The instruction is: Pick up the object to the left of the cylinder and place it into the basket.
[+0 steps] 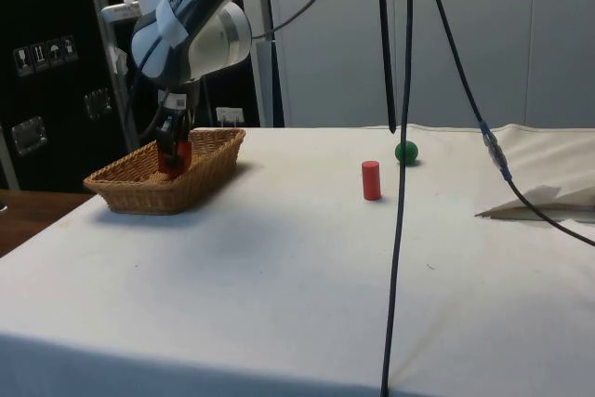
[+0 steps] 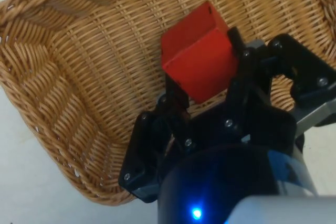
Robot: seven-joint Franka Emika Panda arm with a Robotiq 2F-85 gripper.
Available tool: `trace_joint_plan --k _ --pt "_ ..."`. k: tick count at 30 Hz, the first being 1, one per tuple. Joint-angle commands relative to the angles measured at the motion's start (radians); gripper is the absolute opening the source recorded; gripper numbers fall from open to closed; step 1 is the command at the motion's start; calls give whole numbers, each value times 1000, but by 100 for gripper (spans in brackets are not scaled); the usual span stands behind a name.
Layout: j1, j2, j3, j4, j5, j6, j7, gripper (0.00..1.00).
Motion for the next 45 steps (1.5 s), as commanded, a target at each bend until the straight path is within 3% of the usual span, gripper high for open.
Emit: trace_joint_plan --k 1,4,7,9,10,13,14,15,23,30,31,35,39,40,41,45 --pt "0 1 0 0 1 1 0 0" --pt "0 1 0 0 0 0 0 0" --pt "0 1 0 0 0 0 0 7" --pt "0 1 0 0 0 0 0 25" --pt "0 1 -1 0 0 0 0 45" --pt "0 1 -1 0 0 -1 0 76" --pt "0 1 -1 0 0 -1 0 92" --pt "1 0 -1 0 0 -1 0 99" --pt "1 0 -1 -1 0 -1 0 100" --pt "23 -36 -28 -16 -3 -18 2 100" --pt "17 -25 -24 -4 0 -17 2 100" --pt "42 -69 -49 -36 -5 -28 1 100" --pt "55 -96 -62 -54 -8 -34 1 100" --pt "49 -89 -55 -46 -1 -29 -1 100" --pt "62 -109 -69 -63 -10 -38 1 100" --pt "77 -134 -83 -83 -9 -49 1 100"
